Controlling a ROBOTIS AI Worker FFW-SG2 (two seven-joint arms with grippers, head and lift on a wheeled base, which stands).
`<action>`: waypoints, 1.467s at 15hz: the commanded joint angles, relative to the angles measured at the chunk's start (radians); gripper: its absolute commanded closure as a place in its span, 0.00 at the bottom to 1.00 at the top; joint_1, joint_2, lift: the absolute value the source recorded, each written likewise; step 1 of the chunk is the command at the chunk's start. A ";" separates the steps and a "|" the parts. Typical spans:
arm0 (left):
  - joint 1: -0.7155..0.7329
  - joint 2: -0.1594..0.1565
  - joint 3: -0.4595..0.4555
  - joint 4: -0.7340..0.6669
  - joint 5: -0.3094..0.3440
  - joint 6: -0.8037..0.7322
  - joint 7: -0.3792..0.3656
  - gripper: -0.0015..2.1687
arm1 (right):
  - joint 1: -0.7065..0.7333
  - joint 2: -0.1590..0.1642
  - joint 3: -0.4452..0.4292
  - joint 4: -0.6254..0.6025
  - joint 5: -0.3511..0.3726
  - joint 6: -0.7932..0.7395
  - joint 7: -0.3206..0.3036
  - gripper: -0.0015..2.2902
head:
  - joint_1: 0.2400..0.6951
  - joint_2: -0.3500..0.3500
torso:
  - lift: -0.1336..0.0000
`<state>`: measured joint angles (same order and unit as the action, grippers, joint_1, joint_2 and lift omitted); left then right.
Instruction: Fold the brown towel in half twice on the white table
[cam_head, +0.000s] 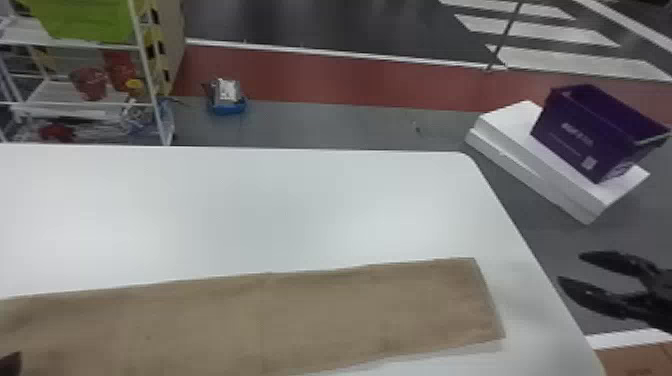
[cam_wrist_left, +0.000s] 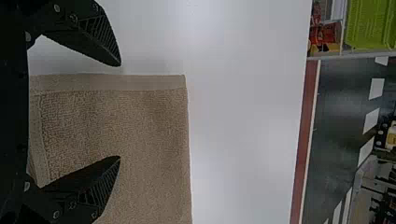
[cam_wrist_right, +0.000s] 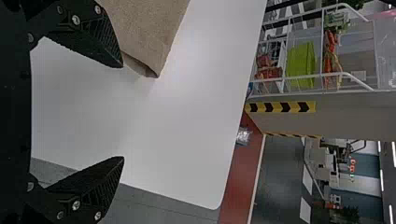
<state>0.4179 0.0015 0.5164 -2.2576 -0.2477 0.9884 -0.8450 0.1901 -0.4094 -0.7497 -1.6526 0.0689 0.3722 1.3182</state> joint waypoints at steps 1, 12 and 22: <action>-0.002 -0.004 0.001 0.000 -0.007 0.005 0.000 0.12 | 0.002 0.003 0.000 0.000 0.000 -0.014 -0.001 0.09 | 1.00 0.22 | 0.07; -0.051 -0.004 -0.030 0.035 -0.150 0.048 0.000 0.12 | 0.014 0.015 0.007 0.000 0.000 -0.088 -0.002 0.09 | 1.00 0.27 | 0.07; -0.134 -0.004 -0.058 0.107 -0.246 0.155 -0.082 0.27 | 0.014 0.023 0.043 -0.003 0.000 -0.094 -0.008 0.09 | 1.00 0.30 | 0.07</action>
<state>0.2840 0.0015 0.4582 -2.1456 -0.4851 1.1280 -0.9186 0.2040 -0.3866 -0.7121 -1.6536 0.0690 0.2785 1.3112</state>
